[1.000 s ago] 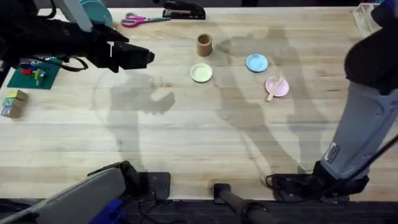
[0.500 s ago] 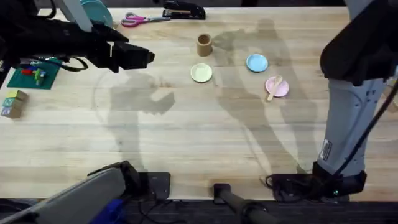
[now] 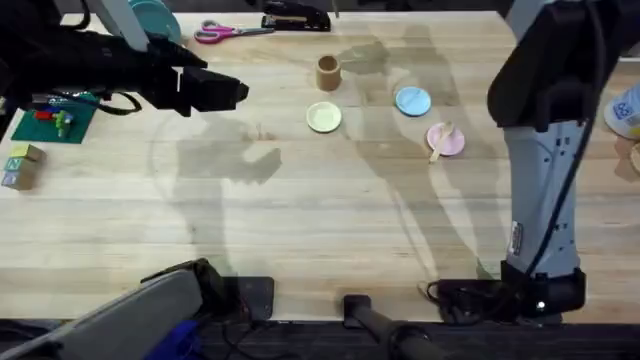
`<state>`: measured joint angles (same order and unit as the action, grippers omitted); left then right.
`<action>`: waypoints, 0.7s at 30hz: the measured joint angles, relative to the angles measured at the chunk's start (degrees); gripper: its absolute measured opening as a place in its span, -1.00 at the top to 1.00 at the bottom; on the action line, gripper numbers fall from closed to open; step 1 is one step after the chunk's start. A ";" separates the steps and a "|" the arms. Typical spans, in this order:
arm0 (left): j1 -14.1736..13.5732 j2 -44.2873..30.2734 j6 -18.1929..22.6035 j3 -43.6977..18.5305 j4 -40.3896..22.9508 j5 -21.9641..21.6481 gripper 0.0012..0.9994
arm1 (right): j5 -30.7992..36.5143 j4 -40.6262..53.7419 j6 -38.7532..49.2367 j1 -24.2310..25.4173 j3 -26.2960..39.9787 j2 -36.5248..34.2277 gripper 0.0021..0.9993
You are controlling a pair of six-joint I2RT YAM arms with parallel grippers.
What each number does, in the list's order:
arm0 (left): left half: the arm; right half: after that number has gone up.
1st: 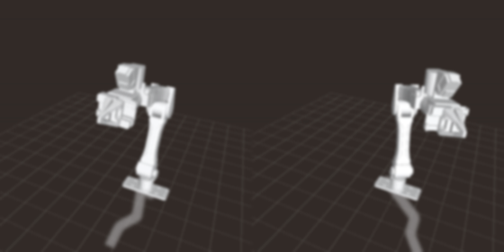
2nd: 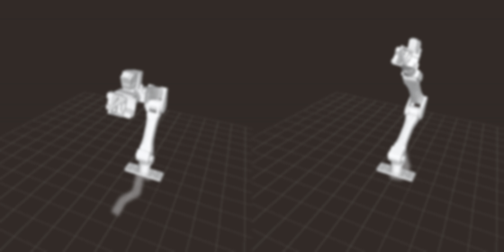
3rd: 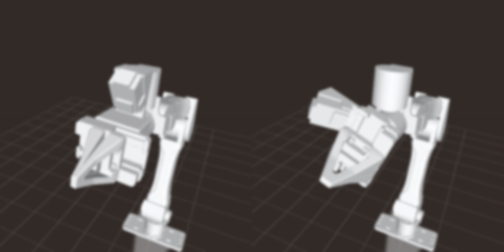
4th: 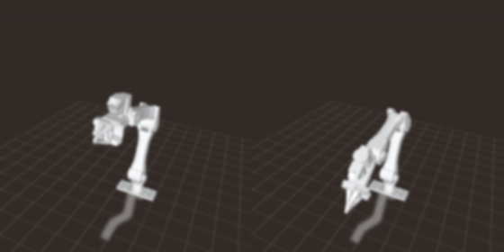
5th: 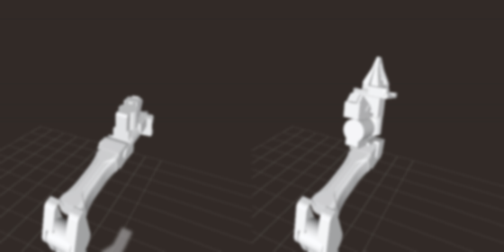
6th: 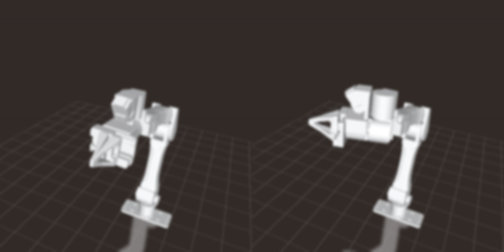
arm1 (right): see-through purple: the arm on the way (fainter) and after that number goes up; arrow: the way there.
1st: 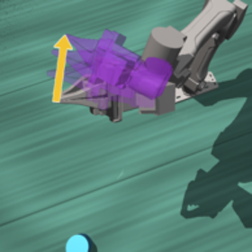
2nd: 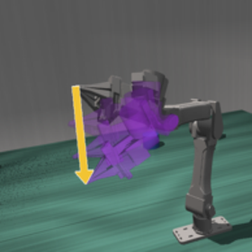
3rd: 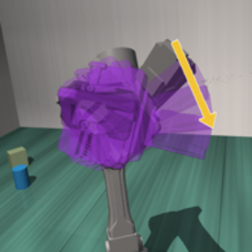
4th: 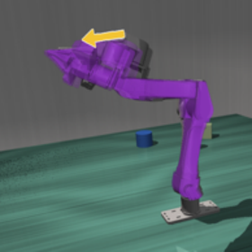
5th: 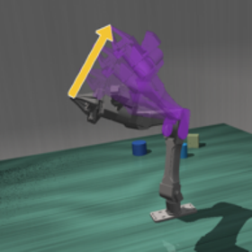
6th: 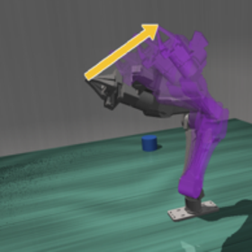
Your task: Pick up a utensil and set it on the pink plate, then put the other utensil in the container.
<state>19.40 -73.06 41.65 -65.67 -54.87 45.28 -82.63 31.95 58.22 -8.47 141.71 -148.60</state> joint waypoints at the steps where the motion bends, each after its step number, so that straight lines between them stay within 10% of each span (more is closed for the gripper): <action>1: -0.02 -0.01 0.00 0.00 0.00 -0.01 -0.99 | 0.00 -0.46 0.12 0.00 0.00 -0.72 0.94; 21: 0.00 -0.01 0.00 0.00 0.00 -0.01 -0.99 | 0.07 -1.82 0.35 -0.23 0.00 -9.74 0.94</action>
<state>19.40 -73.08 41.65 -65.67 -54.87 45.27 -82.56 30.13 58.58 -8.70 141.71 -158.34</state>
